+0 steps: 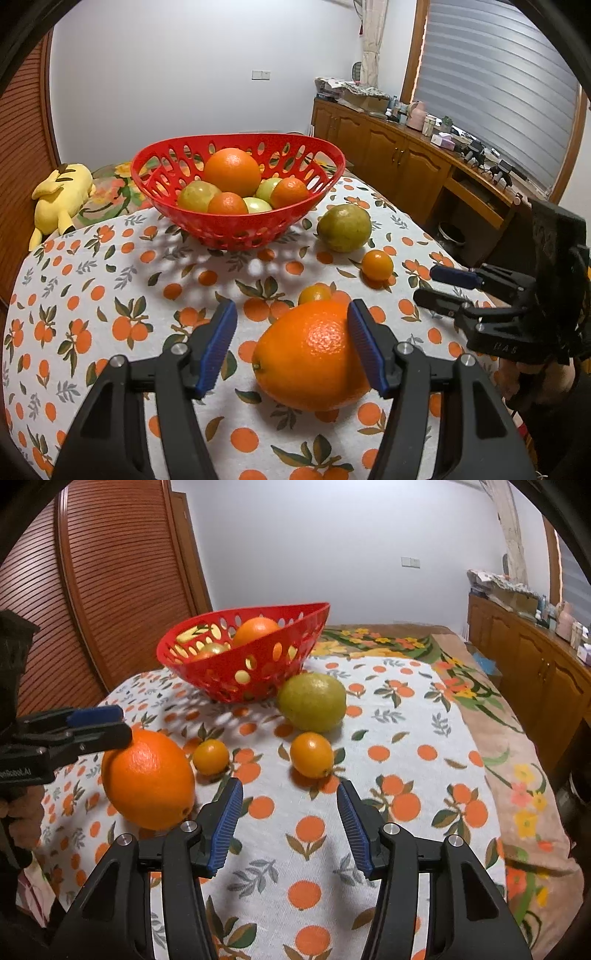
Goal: Organize fruits
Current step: 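Grasp the large orange with the left tool while the right tool reaches toward a small orange, then grasp the small orange with the right tool while the left tool lifts the large orange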
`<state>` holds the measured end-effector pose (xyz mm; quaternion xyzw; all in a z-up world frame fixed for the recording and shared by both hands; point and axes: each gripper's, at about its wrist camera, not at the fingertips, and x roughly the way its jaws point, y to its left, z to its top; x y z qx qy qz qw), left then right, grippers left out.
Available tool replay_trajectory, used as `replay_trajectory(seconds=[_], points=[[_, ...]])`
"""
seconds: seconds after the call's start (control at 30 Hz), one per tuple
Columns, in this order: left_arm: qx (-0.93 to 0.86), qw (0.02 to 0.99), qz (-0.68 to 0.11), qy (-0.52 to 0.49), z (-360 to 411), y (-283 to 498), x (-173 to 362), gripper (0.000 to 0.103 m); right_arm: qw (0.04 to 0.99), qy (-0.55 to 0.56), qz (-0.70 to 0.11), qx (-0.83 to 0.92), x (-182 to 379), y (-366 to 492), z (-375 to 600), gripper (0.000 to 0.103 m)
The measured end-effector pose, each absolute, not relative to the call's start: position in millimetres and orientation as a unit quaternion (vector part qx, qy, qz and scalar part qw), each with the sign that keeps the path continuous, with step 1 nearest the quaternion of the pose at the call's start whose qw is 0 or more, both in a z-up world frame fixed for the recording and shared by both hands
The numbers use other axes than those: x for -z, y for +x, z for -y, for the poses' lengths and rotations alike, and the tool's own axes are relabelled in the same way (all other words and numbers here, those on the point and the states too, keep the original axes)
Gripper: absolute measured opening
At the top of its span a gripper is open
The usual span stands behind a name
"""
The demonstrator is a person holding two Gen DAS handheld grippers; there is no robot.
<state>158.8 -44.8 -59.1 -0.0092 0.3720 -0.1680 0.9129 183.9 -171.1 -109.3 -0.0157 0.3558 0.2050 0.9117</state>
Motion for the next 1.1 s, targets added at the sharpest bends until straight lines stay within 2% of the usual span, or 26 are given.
replay_trajectory(seconds=[0.53,0.83,1.1], points=[[0.181,0.910,-0.374,-0.004,58,151,61,0.068,0.908,-0.011,-0.365,-0.207,125,180,171,0.056],[0.194,0.898,-0.395,-0.017,66,156,85,0.088,0.908,-0.001,-0.364,-0.210,126,180,173,0.056],[0.196,0.882,-0.428,-0.018,80,161,114,0.089,0.908,0.005,-0.362,-0.210,126,180,175,0.056]])
